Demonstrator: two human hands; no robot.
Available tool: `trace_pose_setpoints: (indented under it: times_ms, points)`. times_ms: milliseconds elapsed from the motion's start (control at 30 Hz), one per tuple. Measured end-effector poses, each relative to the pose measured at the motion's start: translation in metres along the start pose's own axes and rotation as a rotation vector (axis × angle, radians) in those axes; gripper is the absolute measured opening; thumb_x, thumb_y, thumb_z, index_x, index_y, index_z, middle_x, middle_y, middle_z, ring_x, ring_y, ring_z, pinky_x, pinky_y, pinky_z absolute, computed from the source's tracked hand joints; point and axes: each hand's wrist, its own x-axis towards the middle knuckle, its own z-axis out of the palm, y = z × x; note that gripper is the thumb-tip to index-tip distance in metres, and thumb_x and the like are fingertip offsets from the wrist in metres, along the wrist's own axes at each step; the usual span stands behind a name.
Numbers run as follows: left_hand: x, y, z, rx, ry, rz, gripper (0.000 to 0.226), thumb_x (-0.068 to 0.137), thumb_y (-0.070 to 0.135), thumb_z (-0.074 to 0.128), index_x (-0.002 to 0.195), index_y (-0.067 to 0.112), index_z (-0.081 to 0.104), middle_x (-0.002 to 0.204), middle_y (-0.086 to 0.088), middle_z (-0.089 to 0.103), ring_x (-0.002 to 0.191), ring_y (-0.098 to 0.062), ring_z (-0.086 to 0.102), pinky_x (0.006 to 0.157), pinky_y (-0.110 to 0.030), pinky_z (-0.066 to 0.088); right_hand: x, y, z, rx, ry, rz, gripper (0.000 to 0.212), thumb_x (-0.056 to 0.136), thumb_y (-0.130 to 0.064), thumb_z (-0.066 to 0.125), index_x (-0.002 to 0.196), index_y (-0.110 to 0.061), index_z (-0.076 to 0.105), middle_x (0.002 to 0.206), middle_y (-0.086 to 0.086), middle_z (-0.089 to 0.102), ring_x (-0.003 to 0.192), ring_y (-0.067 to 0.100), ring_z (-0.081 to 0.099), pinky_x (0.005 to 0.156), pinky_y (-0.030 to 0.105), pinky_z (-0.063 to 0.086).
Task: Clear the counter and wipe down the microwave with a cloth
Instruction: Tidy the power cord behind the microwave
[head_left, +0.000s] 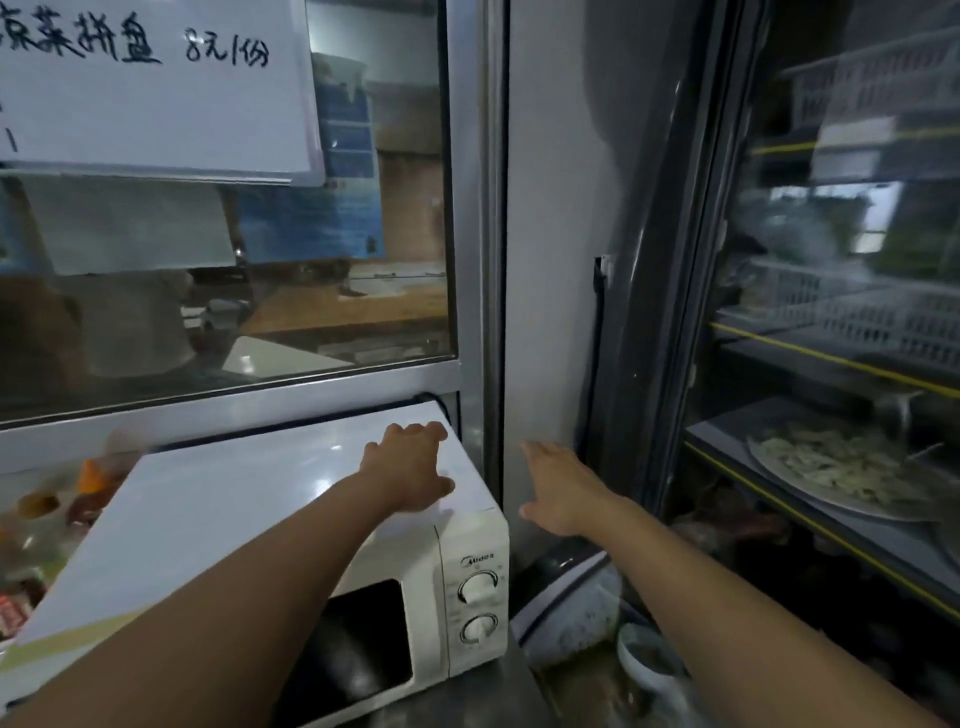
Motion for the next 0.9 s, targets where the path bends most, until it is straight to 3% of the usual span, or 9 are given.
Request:
trace_pose_setpoints:
  times_ms: [167, 333, 600, 900]
  points:
    - [0.035, -0.011, 0.012, -0.023, -0.022, 0.017, 0.066, 0.086, 0.039, 0.061, 0.142, 0.023, 0.03, 0.146, -0.004, 0.039, 0.133, -0.028, 0.032, 0.102, -0.045, 0.033, 0.033, 0.015, 0.009, 0.041, 0.013, 0.055, 0.057, 0.086, -0.02, 0.062, 0.134, -0.008, 0.034, 0.138, 0.013, 0.041, 0.125, 0.028, 0.039, 0.104, 0.04, 0.038]
    - [0.068, -0.02, 0.023, -0.025, -0.015, -0.019, 0.064, 0.087, 0.038, 0.06, 0.142, 0.023, 0.031, 0.146, -0.003, 0.039, 0.133, -0.028, 0.031, 0.103, -0.043, 0.034, 0.074, 0.036, 0.024, 0.075, -0.014, 0.069, 0.068, 0.088, -0.023, 0.062, 0.143, -0.009, 0.025, 0.142, 0.013, 0.036, 0.128, 0.028, 0.038, 0.106, 0.041, 0.038]
    - [0.139, -0.027, 0.039, -0.008, 0.026, -0.139, 0.063, 0.085, 0.037, 0.063, 0.14, 0.022, 0.037, 0.144, -0.001, 0.042, 0.134, -0.027, 0.033, 0.105, -0.047, 0.036, 0.171, 0.069, 0.066, 0.184, -0.041, -0.045, 0.054, 0.087, -0.024, 0.064, 0.132, -0.011, 0.038, 0.129, 0.011, 0.047, 0.117, 0.026, 0.046, 0.099, 0.041, 0.043]
    - [0.196, -0.029, 0.062, 0.013, 0.123, -0.168, 0.051, 0.086, 0.033, 0.062, 0.133, 0.021, 0.044, 0.134, -0.002, 0.051, 0.125, -0.027, 0.04, 0.1, -0.044, 0.039, 0.267, 0.073, 0.113, 0.358, -0.069, -0.077, 0.058, 0.088, -0.025, 0.062, 0.134, -0.005, 0.033, 0.134, 0.018, 0.048, 0.12, 0.034, 0.049, 0.096, 0.04, 0.046]
